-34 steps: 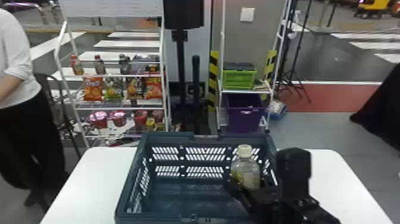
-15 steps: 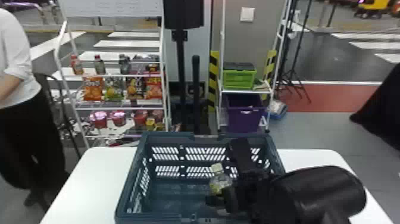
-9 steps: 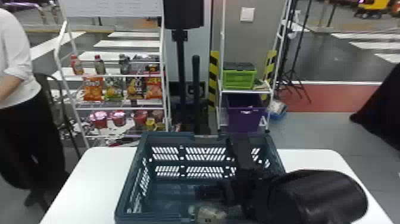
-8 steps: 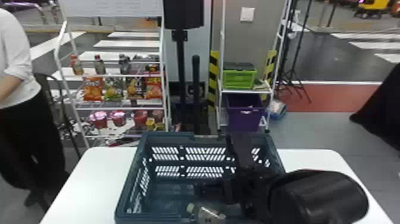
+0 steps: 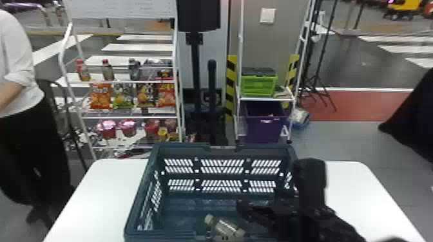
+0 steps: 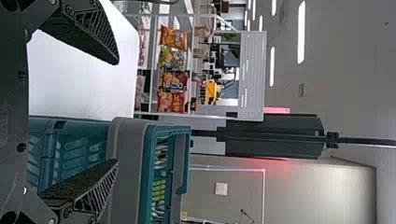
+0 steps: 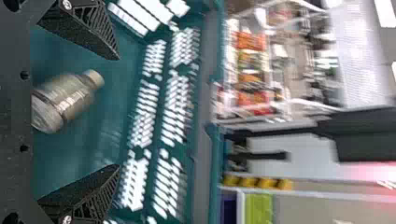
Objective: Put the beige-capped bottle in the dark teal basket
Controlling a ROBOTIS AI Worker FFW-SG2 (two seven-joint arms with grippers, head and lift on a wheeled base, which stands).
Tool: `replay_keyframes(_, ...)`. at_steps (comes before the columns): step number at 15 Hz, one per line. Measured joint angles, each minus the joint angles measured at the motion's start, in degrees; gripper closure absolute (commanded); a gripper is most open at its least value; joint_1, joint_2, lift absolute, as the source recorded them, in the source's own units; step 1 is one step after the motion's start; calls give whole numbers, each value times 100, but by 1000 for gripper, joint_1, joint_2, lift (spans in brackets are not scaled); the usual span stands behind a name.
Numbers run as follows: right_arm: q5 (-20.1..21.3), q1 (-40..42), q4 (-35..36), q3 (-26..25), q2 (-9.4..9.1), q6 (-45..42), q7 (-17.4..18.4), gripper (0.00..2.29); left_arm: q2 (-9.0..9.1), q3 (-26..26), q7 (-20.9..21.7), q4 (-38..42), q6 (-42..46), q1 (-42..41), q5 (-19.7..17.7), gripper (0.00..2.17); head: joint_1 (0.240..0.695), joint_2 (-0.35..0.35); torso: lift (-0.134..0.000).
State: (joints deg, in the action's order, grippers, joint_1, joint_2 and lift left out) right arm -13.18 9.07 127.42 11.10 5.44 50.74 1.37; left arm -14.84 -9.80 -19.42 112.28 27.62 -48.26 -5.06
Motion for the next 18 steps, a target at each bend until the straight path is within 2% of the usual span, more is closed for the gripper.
replay_keyframes(2,-67,832,78,-247,233,-1762,-78,73,8,-13,0,-5,-51,41,-3,137,499,0,0)
replay_keyframes(3,-82,1241,83,-398,278,-2510,-185,73,13,-24,-3,-7,-83,62,-4,137,499,0,0)
replay_keyframes(6,-90,2238,-5,-738,297,-4220,-415,73,21,-43,-7,-19,-132,102,-4,140,499,0,0)
replay_keyframes(9,-129,2926,-290,-908,291,-5543,-533,76,31,-48,-9,-37,-139,121,-4,140,499,0,0)
replay_keyframes(12,-165,3369,-593,-1019,256,-6262,-647,76,34,-48,-9,-27,-139,124,-4,140,499,0,0)
replay_keyframes(16,-176,3798,-701,-1121,208,-6654,-772,80,39,-48,-9,-18,-139,125,-4,140,499,0,0)
replay_keyframes(18,-129,3945,-789,-1177,113,-6805,-917,83,42,-48,-15,-1,-139,125,-4,140,499,0,0)
